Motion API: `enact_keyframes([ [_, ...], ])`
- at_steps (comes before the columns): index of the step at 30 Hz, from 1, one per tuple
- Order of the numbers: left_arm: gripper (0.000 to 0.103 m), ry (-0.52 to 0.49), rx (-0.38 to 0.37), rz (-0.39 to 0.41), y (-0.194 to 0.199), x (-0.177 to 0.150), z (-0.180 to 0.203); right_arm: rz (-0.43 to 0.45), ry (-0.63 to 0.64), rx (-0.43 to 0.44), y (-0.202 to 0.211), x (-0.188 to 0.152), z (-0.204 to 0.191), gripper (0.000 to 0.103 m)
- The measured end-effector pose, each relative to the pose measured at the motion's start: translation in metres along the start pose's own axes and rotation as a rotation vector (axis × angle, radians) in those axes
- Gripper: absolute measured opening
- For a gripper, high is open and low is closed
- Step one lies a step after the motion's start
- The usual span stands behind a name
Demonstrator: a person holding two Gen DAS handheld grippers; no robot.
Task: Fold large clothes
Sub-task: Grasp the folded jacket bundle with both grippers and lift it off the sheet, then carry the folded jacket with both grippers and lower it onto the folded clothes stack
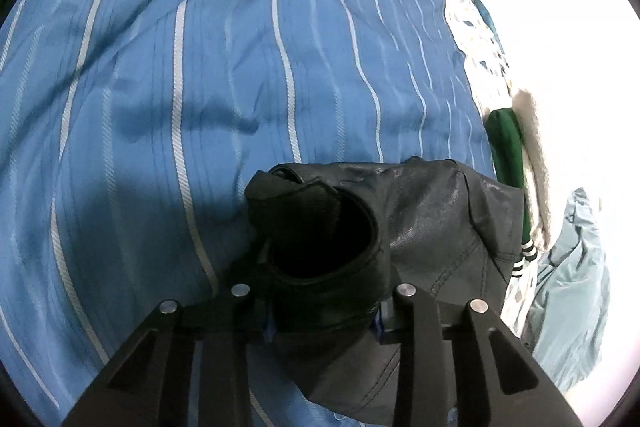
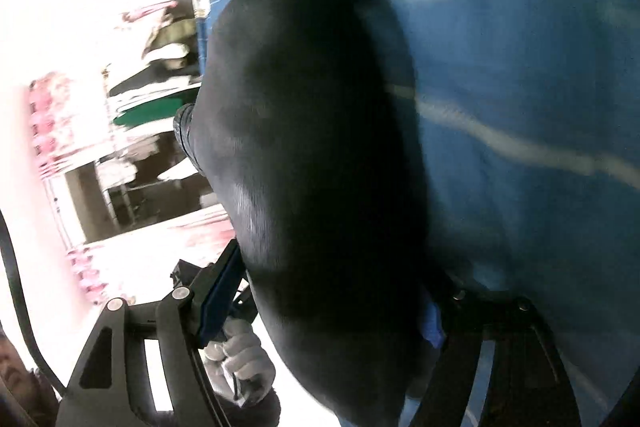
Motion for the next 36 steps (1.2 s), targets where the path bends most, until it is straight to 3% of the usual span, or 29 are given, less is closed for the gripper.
enact_keyframes([
  [5, 0.028, -0.025, 0.0, -0.002, 0.002, 0.006, 0.0, 0.041, 0.023, -0.001, -0.014, -0.001, -0.005, 0.078],
  [9, 0.026, -0.065, -0.015, -0.01, 0.012, 0.022, 0.008, 0.091, 0.029, 0.035, -0.008, -0.007, -0.017, 0.057],
  [14, 0.025, -0.164, -0.045, -0.021, 0.033, 0.046, 0.031, 0.154, 0.042, 0.056, 0.013, -0.021, -0.045, 0.047],
  [20, 0.024, -0.233, -0.098, -0.053, 0.056, 0.081, 0.066, 0.225, 0.037, 0.046, 0.037, -0.03, -0.088, 0.043],
  [28, 0.024, -0.363, -0.201, -0.042, 0.088, 0.144, 0.176, 0.329, 0.099, 0.065, 0.085, -0.015, -0.188, 0.042],
  [32, 0.024, -0.42, -0.258, -0.015, 0.092, 0.171, 0.253, 0.403, 0.133, 0.106, 0.126, 0.019, -0.243, 0.042],
  [36, 0.024, -0.446, -0.31, 0.004, 0.07, 0.186, 0.33, 0.455, 0.176, 0.125, 0.177, 0.067, -0.28, 0.042],
])
Point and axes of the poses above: each gripper's, at about its wrist camera, not at the fingertips, and y roughly against the way its jaws point, z to its right, x to its top, the point moved 7 cm from there along -y, roughly the way its jaws point
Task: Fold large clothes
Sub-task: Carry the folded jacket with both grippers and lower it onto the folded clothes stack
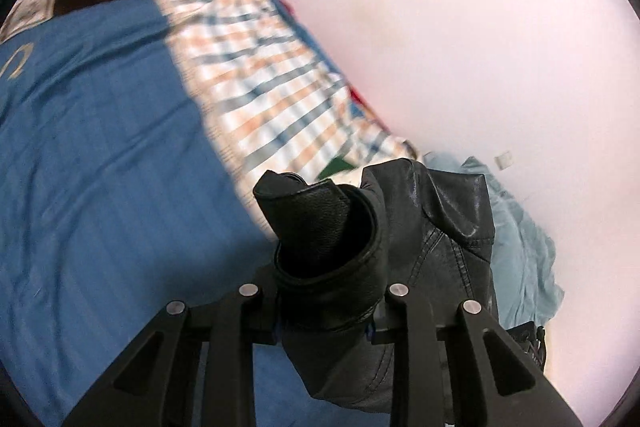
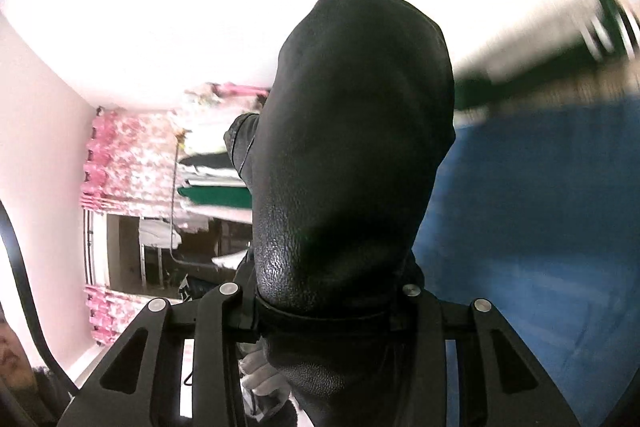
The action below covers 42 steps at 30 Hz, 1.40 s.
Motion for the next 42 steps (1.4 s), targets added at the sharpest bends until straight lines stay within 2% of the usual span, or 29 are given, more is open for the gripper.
enact_keyframes([
  [1, 0.024, -0.01, -0.014, 0.008, -0.018, 0.013, 0.018, 0.007, 0.003, 0.004, 0.003, 0.013, -0.002, 0.042],
  [5, 0.024, -0.017, -0.053, 0.008, -0.085, 0.044, 0.055, 0.04, 0.02, 0.02, 0.023, 0.099, -0.003, 0.042],
  [6, 0.024, -0.02, -0.06, 0.004, -0.104, 0.051, 0.064, 0.048, 0.019, 0.02, 0.029, 0.13, 0.002, 0.042],
  [9, 0.024, -0.037, -0.059, -0.012, -0.164, 0.065, 0.077, 0.054, 0.007, 0.02, 0.036, 0.193, 0.023, 0.042],
  [12, 0.024, -0.051, -0.017, -0.069, -0.228, 0.064, 0.073, 0.037, -0.038, 0.005, 0.027, 0.256, 0.062, 0.042],
  [13, 0.024, -0.052, 0.007, -0.099, -0.25, 0.061, 0.068, 0.034, -0.053, -0.007, 0.015, 0.266, 0.068, 0.042],
  [14, 0.024, -0.062, 0.034, -0.136, -0.272, 0.055, 0.061, 0.017, -0.099, -0.013, 0.013, 0.283, 0.093, 0.042],
  [16, 0.025, -0.079, 0.074, -0.196, -0.297, 0.042, 0.05, -0.001, -0.133, -0.053, 0.0, 0.302, 0.121, 0.043],
  [17, 0.03, -0.089, 0.09, -0.223, -0.306, 0.035, 0.045, -0.008, -0.139, -0.059, -0.003, 0.308, 0.134, 0.044],
  [22, 0.05, -0.202, 0.144, -0.259, -0.321, 0.023, 0.041, -0.036, -0.162, -0.108, -0.016, 0.311, 0.164, 0.056],
  [23, 0.053, -0.219, 0.157, -0.258, -0.321, 0.023, 0.041, -0.036, -0.162, -0.162, -0.016, 0.311, 0.166, 0.064],
  [25, 0.058, -0.273, 0.199, -0.249, -0.314, 0.021, 0.046, -0.026, -0.111, -0.28, -0.015, 0.306, 0.161, 0.071],
  [26, 0.064, -0.297, 0.222, -0.242, -0.313, 0.023, 0.047, -0.019, -0.082, -0.343, -0.015, 0.305, 0.154, 0.077],
  [27, 0.075, -0.34, 0.269, -0.23, -0.309, 0.023, 0.049, 0.002, -0.036, -0.459, -0.012, 0.304, 0.146, 0.084],
  [29, 0.088, -0.398, 0.335, -0.216, -0.308, 0.026, 0.048, 0.041, 0.033, -0.653, -0.007, 0.299, 0.135, 0.092],
  [30, 0.09, -0.427, 0.365, -0.216, -0.307, 0.026, 0.048, 0.063, 0.051, -0.74, -0.004, 0.296, 0.128, 0.093],
  [33, 0.093, -0.54, 0.479, -0.205, -0.295, 0.024, 0.055, 0.098, 0.068, -0.918, -0.002, 0.278, 0.118, 0.094],
  [35, 0.096, -0.607, 0.529, -0.2, -0.282, 0.019, 0.065, 0.116, 0.08, -1.0, 0.008, 0.269, 0.122, 0.094],
  [37, 0.099, -0.651, 0.543, -0.189, -0.266, 0.015, 0.075, 0.137, 0.118, -1.122, 0.009, 0.251, 0.106, 0.094],
  [39, 0.102, -0.687, 0.543, -0.173, -0.245, 0.009, 0.088, 0.135, 0.149, -1.203, 0.02, 0.221, 0.101, 0.094],
  [42, 0.102, -0.716, 0.542, -0.148, -0.213, 0.005, 0.102, 0.155, 0.159, -1.247, 0.023, 0.192, 0.068, 0.094],
])
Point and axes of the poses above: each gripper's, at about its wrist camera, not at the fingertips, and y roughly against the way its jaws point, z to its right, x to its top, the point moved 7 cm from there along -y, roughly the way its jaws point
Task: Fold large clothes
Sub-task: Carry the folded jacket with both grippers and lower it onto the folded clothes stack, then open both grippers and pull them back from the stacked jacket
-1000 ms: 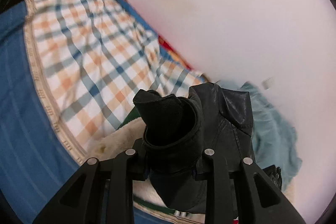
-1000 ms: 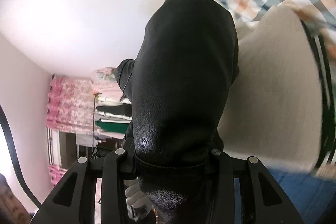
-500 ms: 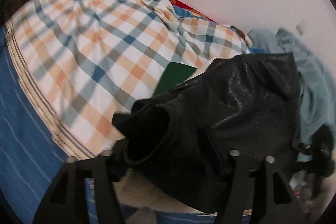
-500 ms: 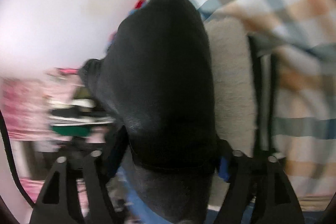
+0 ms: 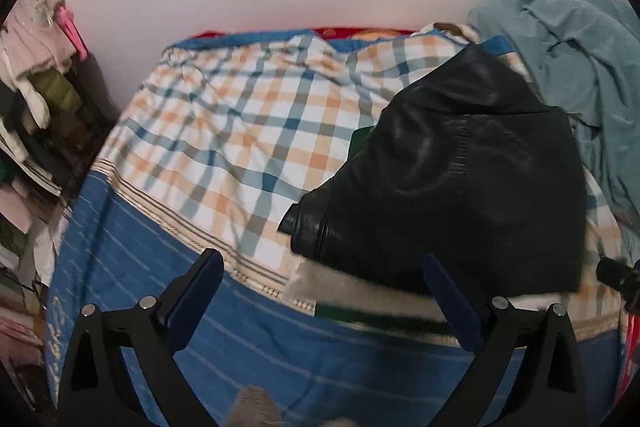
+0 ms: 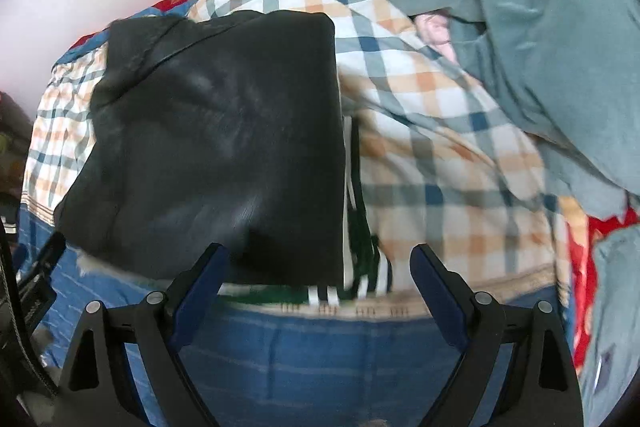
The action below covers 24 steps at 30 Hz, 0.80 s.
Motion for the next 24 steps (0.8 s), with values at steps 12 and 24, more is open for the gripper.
enact_keyframes([
  [12, 0.103, -0.05, -0.087, 0.036, 0.18, -0.052, -0.017, 0.159, -0.004, -0.072, 0.205, -0.121, -0.009, 0.094],
  [24, 0.102, -0.035, -0.108, 0.164, 0.365, -0.094, -0.063, 0.332, -0.027, -0.085, 0.431, -0.245, -0.012, 0.094],
])
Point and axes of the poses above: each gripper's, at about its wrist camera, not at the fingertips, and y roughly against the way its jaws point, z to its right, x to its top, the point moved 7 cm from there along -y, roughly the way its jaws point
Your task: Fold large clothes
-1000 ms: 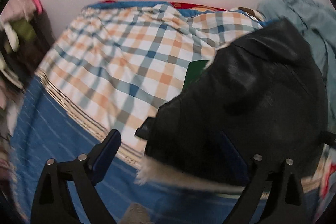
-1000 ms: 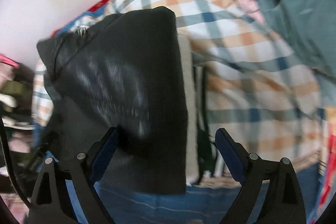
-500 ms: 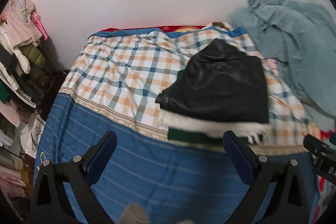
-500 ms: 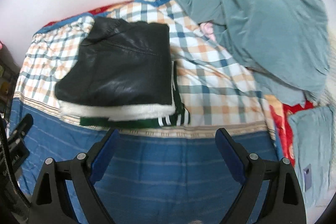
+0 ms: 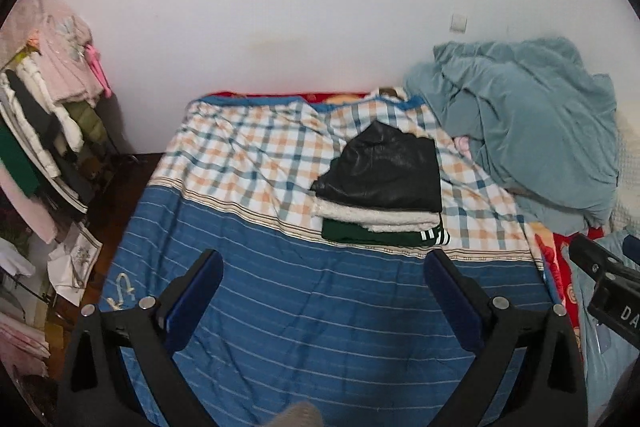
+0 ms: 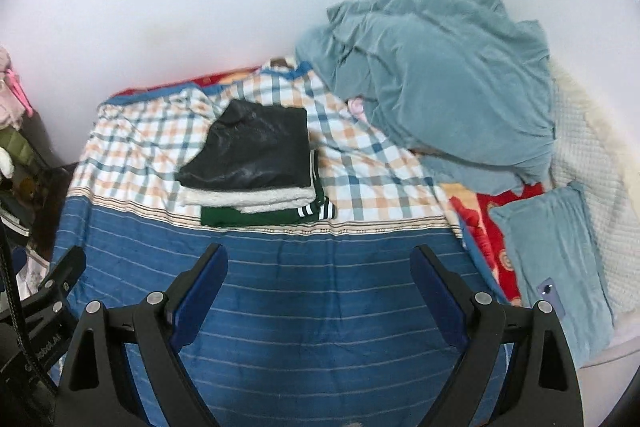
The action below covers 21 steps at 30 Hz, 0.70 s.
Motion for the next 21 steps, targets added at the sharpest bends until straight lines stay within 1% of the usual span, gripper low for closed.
enact_keyframes([
  [5, 0.102, 0.001, -0.014, 0.032, 0.05, -0.004, -0.006, 0.09, 0.025, -0.002, 0.087, -0.008, 0.001, 0.094],
  [9, 0.102, -0.004, -0.013, 0.055, 0.079, -0.006, -0.01, 0.144, 0.023, 0.009, 0.141, -0.016, 0.005, 0.094],
  [15, 0.102, -0.006, -0.02, 0.103, 0.116, -0.01, -0.009, 0.194, 0.017, 0.027, 0.196, -0.027, 0.015, 0.094],
  [21, 0.102, 0.007, -0.016, 0.15, 0.143, -0.01, -0.008, 0.229, 0.024, 0.033, 0.229, -0.035, 0.022, 0.094],
])
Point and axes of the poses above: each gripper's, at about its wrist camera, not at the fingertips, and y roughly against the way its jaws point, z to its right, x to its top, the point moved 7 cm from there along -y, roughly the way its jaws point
